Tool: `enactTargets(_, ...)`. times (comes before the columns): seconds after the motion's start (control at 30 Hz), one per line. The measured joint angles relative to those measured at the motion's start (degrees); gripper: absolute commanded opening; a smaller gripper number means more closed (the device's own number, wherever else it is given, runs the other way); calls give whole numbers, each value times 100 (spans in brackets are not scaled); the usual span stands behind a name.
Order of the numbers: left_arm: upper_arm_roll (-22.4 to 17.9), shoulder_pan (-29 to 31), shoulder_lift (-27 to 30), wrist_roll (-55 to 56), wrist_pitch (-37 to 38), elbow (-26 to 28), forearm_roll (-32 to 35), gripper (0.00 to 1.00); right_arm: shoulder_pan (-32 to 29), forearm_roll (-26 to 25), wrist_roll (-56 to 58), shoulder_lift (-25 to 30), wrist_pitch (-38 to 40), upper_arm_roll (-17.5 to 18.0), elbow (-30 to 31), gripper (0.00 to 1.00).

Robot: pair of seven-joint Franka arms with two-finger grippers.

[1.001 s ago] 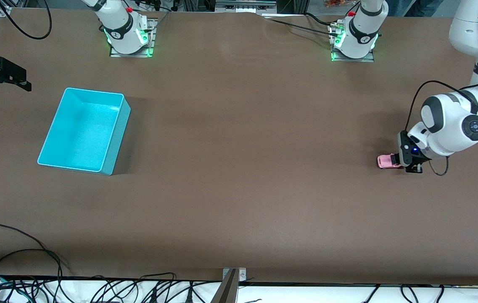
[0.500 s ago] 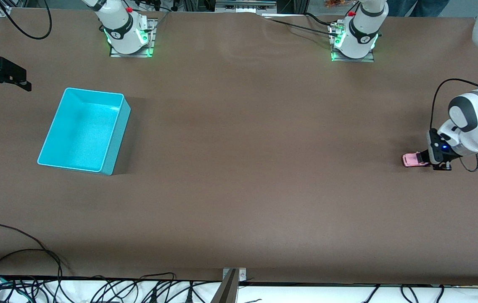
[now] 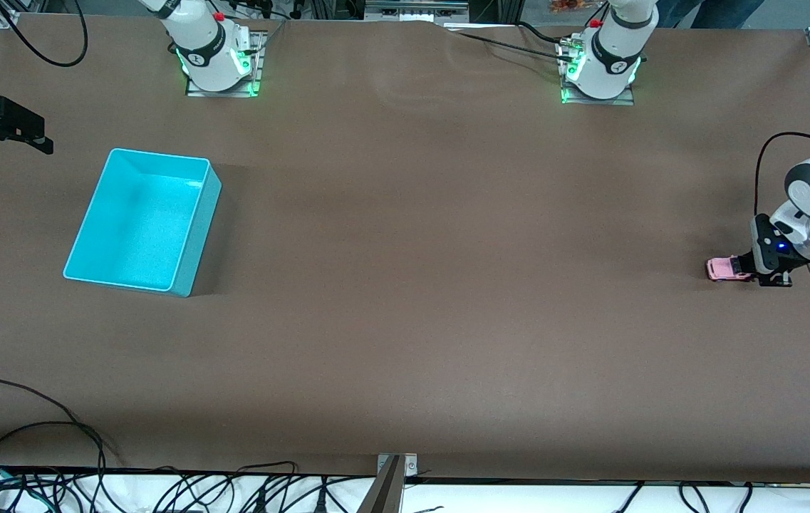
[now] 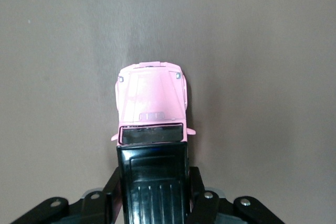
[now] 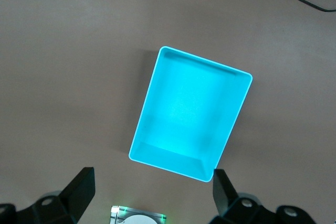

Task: Wind and store pink jeep toy

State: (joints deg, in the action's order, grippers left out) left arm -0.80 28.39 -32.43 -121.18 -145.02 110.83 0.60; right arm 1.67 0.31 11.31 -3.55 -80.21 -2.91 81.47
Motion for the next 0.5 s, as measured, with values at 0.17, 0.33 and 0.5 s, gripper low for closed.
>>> enactTargets(0.17,1,109,-60,-215,2,-103,0,0,0,0,-1,0,1,-2,0,100)
enactTargets(0.33,1,181,-107,-362,1,-176,0,0,-1,0,-1,0,2,-3,0,100)
enactTargets(0.5,3,261,-147,-453,-4,-240,0,0,-1,0,-1,0,2,-3,0,100)
